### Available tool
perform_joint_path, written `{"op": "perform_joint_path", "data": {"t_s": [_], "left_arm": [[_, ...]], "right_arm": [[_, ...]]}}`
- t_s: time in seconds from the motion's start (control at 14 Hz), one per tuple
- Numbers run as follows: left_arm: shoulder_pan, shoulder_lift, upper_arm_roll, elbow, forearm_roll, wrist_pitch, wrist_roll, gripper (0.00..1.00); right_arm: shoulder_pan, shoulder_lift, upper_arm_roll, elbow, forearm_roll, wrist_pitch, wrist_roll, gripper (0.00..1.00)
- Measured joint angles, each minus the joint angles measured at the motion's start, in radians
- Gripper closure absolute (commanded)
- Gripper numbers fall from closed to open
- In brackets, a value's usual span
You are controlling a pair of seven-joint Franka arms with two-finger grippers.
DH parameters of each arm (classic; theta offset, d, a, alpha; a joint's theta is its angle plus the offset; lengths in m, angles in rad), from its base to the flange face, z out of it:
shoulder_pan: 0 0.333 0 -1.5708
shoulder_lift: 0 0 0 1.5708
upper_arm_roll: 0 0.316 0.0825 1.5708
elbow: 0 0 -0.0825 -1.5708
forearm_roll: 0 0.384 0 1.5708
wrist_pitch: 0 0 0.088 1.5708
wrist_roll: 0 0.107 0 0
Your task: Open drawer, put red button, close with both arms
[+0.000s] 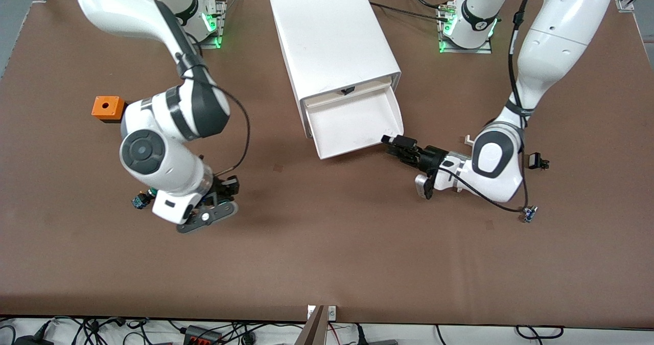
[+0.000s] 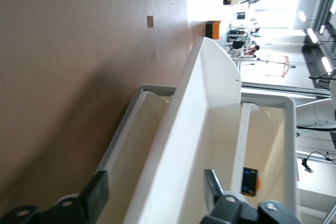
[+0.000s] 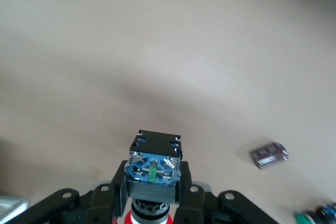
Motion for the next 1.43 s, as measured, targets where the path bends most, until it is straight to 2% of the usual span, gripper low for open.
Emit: {"op": "perform_joint_path", "data": {"t_s": [0.21,0.5,0.57,0.79,1.0,1.14,1.43], "left_arm": [[0.019,-0.06,0.001,0.078,0.154,-0.079,-0.203,0.0],[0.055,-0.146,0.003,0.096,0.395,-0.095,-0.418,0.0],[0.054,-0.164,0.002,0.101,0.485,-0.095,-0.459,0.0],[0.046,-0.202,-0.006,0.124,0.791,-0.092,-0.535,0.0],[0.042,-0.212,-0.008,0.174,0.966,-0.091,-0.54,0.0],[0.042,-0.208,-0.007,0.196,1.038,-0.09,-0.541,0.0],[0.04,-0.151,-0.003,0.25,1.048,-0.076,-0.541,0.0]], "right_arm": [[0.095,0.001,0.003,0.023,0.013,0.022,0.003,1.0],[0.241,0.003,0.003,0.024,0.014,0.072,0.135,1.0],[0.268,0.004,0.003,0.024,0.014,0.085,0.173,1.0],[0.321,0.012,0.004,0.024,0.017,0.111,0.247,1.0],[0.376,0.037,0.004,0.024,0.019,0.119,0.334,1.0],[0.404,0.056,0.004,0.024,0.041,0.119,0.349,1.0],[0.443,0.082,0.004,0.024,0.065,0.107,0.39,1.0]]}}
